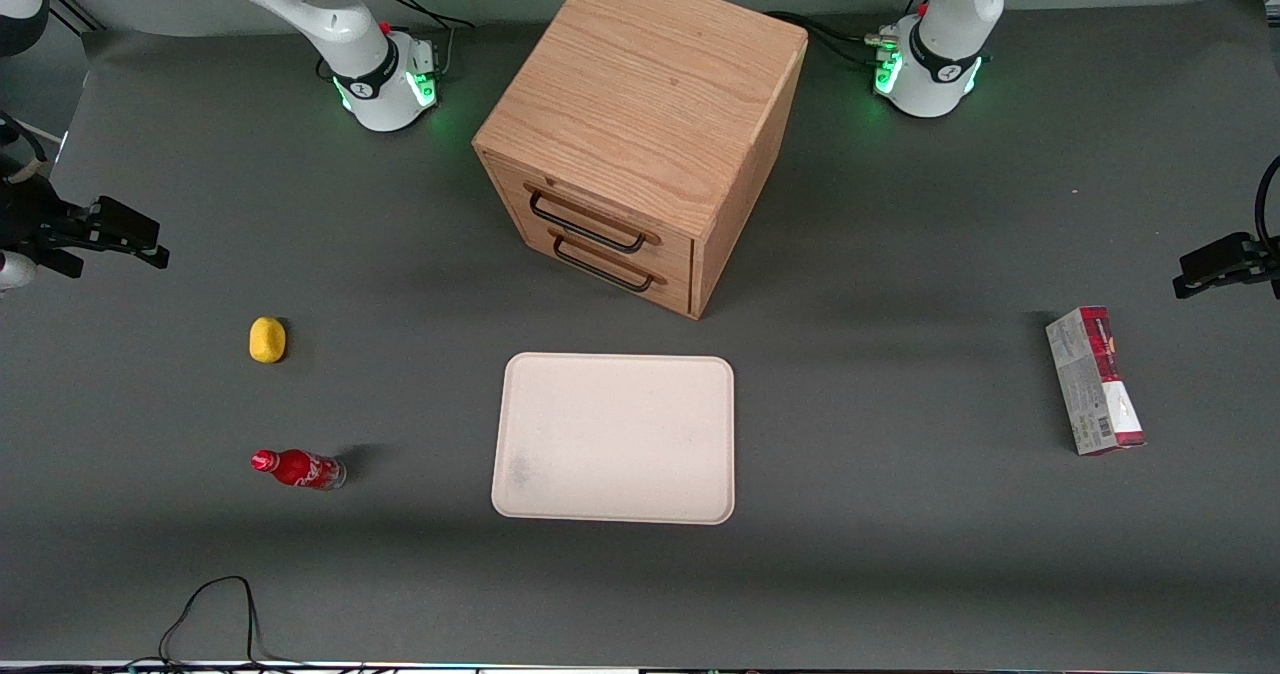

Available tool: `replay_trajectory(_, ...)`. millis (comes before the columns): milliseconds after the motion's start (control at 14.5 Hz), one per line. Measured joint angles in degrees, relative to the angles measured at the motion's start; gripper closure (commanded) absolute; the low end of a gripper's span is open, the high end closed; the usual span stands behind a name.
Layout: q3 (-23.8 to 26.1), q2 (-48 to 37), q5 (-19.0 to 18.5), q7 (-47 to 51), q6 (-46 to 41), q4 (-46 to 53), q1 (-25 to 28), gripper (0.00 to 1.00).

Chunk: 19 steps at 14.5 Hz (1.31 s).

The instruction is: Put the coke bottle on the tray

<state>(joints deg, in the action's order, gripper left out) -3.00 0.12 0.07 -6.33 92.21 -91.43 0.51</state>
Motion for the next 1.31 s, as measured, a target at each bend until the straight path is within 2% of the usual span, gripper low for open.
replay_trajectory(1310, -0.17, 0.32, 0.00, 0.00, -1.05, -0.14, 0.46, 0.00)
